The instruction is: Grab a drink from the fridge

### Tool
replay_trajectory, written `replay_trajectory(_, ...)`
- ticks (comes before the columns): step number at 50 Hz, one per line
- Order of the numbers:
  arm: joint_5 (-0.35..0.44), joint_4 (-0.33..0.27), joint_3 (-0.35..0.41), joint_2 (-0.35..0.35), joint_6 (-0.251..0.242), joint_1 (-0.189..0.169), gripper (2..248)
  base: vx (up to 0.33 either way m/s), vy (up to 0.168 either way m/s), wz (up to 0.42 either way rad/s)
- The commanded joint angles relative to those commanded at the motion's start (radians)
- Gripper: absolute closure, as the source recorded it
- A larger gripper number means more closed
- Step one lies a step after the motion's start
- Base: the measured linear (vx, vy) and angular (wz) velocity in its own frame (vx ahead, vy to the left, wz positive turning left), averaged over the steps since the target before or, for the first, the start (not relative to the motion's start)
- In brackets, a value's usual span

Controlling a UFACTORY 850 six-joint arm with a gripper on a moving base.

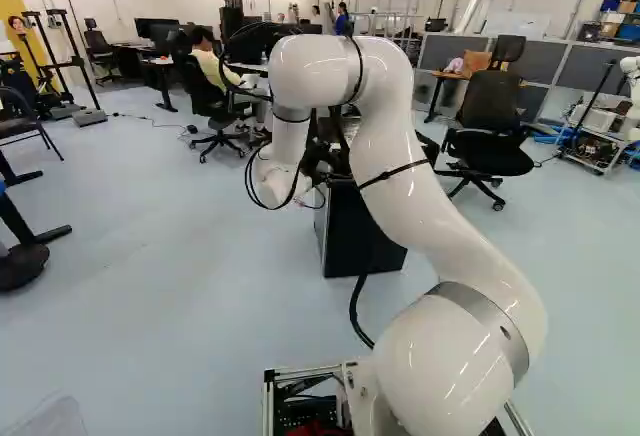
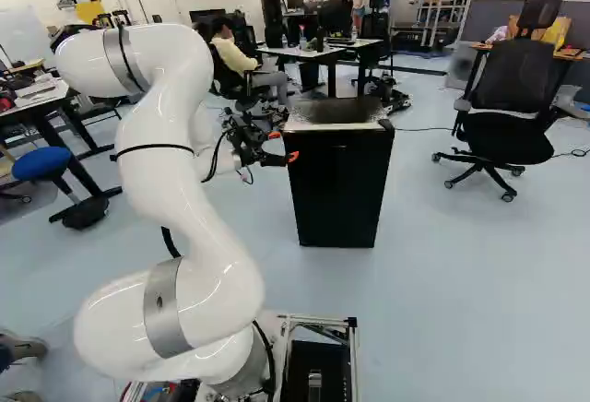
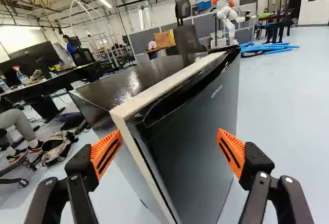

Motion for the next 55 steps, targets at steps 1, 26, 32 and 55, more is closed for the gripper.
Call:
replay_trajectory(1,0.000,0.000,0.000,0.000,0.000,0.000,3,0.000,0.000,0.000)
replay_trajectory(26,0.000,0.000,-0.001,-0.001,0.000,-0.010,3,0.000,0.000,0.000)
replay_trajectory(32,0.000,0.000,-0.001,-0.001,0.000,-0.012,3,0.000,0.000,0.000)
replay_trajectory(55,0.000,0.000,-0.002,-0.001,0.000,-0.020,3,0.000,0.000,0.000)
